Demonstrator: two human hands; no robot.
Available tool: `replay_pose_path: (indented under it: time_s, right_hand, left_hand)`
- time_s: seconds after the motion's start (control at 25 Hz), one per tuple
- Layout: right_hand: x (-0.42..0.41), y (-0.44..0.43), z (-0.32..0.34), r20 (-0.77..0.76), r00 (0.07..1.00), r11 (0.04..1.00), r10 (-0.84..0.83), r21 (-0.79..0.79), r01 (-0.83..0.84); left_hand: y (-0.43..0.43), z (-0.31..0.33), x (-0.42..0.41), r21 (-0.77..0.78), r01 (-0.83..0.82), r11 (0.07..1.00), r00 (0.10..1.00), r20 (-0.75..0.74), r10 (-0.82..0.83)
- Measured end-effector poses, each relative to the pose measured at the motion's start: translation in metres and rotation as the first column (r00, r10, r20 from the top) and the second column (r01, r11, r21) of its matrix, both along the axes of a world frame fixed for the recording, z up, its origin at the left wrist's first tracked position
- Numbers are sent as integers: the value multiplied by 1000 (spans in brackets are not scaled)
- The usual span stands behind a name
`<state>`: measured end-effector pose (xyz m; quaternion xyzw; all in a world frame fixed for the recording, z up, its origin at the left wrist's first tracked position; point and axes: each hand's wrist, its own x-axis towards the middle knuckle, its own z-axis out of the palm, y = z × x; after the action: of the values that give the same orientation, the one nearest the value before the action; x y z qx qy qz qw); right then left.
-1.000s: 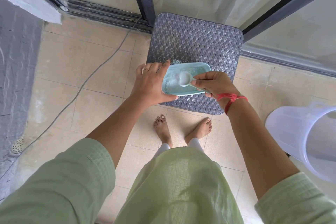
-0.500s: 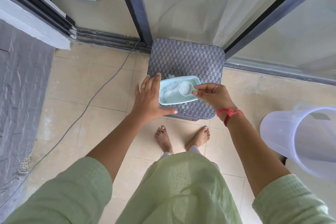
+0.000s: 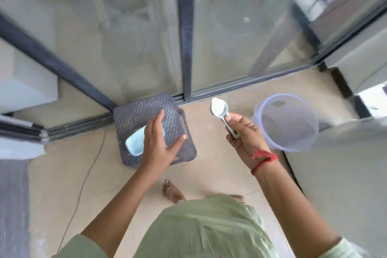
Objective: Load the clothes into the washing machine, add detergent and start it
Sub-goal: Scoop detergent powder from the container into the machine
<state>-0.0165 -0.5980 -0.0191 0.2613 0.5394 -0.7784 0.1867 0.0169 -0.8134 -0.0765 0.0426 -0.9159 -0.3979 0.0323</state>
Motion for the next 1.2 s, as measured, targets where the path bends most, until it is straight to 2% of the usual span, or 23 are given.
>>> replay_pose_path:
  time_s: [0.16,0.32,0.44,0.68,0.8,1.0,1.2]
  right_hand:
    - [39,109,38,-11,975,975,-220,23,220]
    - [74,211,68,-57,914,915,-402,16,403]
    - [102,281,89,-116,816,823,-566,-22,568]
    - [146,386,107,-120,578,588,-807,-76,805]
    - [153,439,106,-115,493,503,-863,-95,859]
    - [151,531,111,-127,437,448,-891,-83,890]
    - [133,624,108,-129,360,371,-924,-73,926]
  left_hand:
    - [119,29,-19,54,187,981,978,-103,-181]
    - [243,54,-25,169,315,934,939,-200,-281]
    - [327,69,-24,217,440,872,893,-210,-398]
    - [466,83,-29,144,696,703,711,-274,-648]
    - [534,88,-36,127,758,639,647,-263,-715]
    - [640,111,-58,127,792,597,600,-347,-721]
    - [748,110,-92,11,866,499,459,-411,-788]
